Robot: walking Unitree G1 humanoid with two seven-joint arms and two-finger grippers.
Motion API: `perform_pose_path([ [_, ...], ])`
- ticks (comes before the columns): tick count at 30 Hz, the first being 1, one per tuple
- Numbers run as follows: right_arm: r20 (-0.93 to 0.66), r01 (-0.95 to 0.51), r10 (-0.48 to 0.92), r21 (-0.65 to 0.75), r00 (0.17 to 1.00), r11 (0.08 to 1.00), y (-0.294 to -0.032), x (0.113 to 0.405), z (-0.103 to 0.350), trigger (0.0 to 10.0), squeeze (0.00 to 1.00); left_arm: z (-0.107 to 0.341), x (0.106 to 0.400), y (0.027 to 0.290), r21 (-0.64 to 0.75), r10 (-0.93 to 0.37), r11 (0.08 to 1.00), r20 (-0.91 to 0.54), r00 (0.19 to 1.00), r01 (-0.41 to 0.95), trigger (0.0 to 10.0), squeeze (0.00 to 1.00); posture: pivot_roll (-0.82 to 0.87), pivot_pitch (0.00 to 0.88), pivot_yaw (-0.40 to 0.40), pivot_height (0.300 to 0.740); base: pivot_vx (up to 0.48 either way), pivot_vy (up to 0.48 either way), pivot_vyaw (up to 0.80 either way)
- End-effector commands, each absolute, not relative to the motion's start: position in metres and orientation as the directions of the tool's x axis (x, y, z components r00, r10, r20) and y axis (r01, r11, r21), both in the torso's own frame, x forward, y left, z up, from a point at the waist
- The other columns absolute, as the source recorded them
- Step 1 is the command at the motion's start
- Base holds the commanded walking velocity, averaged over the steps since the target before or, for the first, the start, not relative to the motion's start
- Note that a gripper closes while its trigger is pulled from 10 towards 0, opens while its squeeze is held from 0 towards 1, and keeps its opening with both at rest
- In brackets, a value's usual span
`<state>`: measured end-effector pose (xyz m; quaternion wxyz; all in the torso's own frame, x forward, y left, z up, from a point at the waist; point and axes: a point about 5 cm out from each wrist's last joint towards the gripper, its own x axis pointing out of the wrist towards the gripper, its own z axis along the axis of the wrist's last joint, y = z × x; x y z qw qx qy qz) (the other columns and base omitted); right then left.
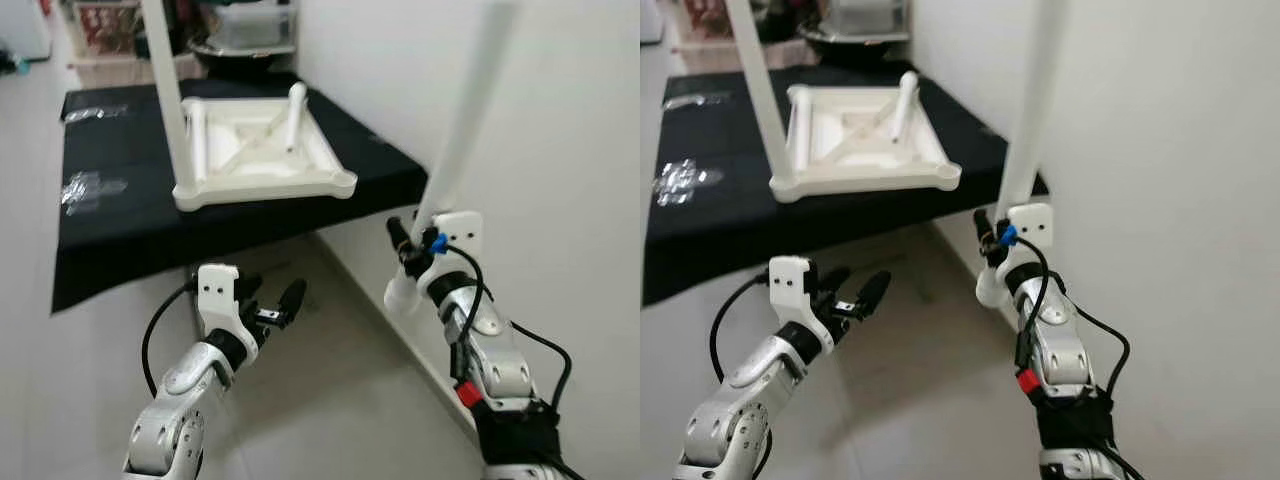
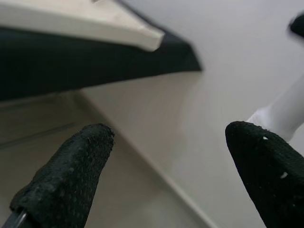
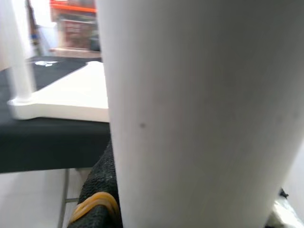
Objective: Building children table
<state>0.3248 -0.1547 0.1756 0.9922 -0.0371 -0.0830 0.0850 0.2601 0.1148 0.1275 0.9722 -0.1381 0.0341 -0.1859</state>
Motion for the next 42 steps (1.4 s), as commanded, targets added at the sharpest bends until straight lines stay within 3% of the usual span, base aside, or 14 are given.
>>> perform_pose_path([
  [1, 0.178, -0.148, 0.172, -0.139, 0.969, 0.979, -0.149, 0.32, 0.175, 10.0, 0.0, 0.129, 0.255, 0.113, -0.24, -0.345, 0.912, -0.005, 0.938, 0.334, 10.0, 0.0, 0.07, 0.0, -0.066, 0.74, 0.0, 0.0, 0.8],
  [6, 0.17, -0.132, 0.158, -0.159, 0.973, 0.978, -0.15, 0.315, 0.169, 10.0, 0.0, 0.121, 0.251, 0.112, -0.242, -0.309, 0.925, -0.034, 0.95, 0.292, 10.0, 0.0, 0.07, 0.0, -0.072, 0.74, 0.0, 0.0, 0.8],
  [16, 0.094, -0.142, 0.153, -0.107, 0.984, 0.984, -0.15, 0.309, 0.152, 10.0, 0.0, 0.113, 0.251, 0.117, -0.261, -0.228, 0.943, -0.06, 0.972, 0.205, 10.0, 0.0, 0.06, 0.003, -0.073, 0.74, 0.0, -0.24, 0.0],
  [29, 0.145, -0.157, 0.166, -0.069, 0.975, 0.985, -0.146, 0.307, 0.161, 10.0, 0.0, 0.109, 0.252, 0.116, -0.26, -0.199, 0.951, -0.1, 0.975, 0.168, 10.0, 0.0, 0.06, 0.011, -0.076, 0.74, 0.172, -0.301, 0.0],
  [37, 0.157, -0.146, 0.157, -0.079, 0.975, 0.986, -0.147, 0.307, 0.163, 10.0, 0.0, 0.115, 0.251, 0.112, -0.169, -0.196, 0.969, -0.072, 0.978, 0.181, 10.0, 0.0, 0.06, 0.011, -0.08, 0.74, 0.0, 0.0, 0.4],
  [38, 0.159, -0.111, 0.117, -0.045, 0.98, 0.993, -0.15, 0.308, 0.165, 10.0, 0.0, 0.121, 0.252, 0.109, -0.079, -0.213, 0.975, -0.054, 0.975, 0.209, 10.0, 0.0, 0.06, 0.011, -0.085, 0.74, 0.0, 0.0, 0.8],
  [42, 0.181, -0.071, 0.071, -0.008, 0.981, 0.997, -0.153, 0.312, 0.172, 10.0, 0.0, 0.133, 0.257, 0.108, -0.074, -0.199, 0.977, -0.011, 0.98, 0.198, 10.0, 0.0, 0.06, 0.011, -0.084, 0.74, 0.0, 0.0, 0.34],
])
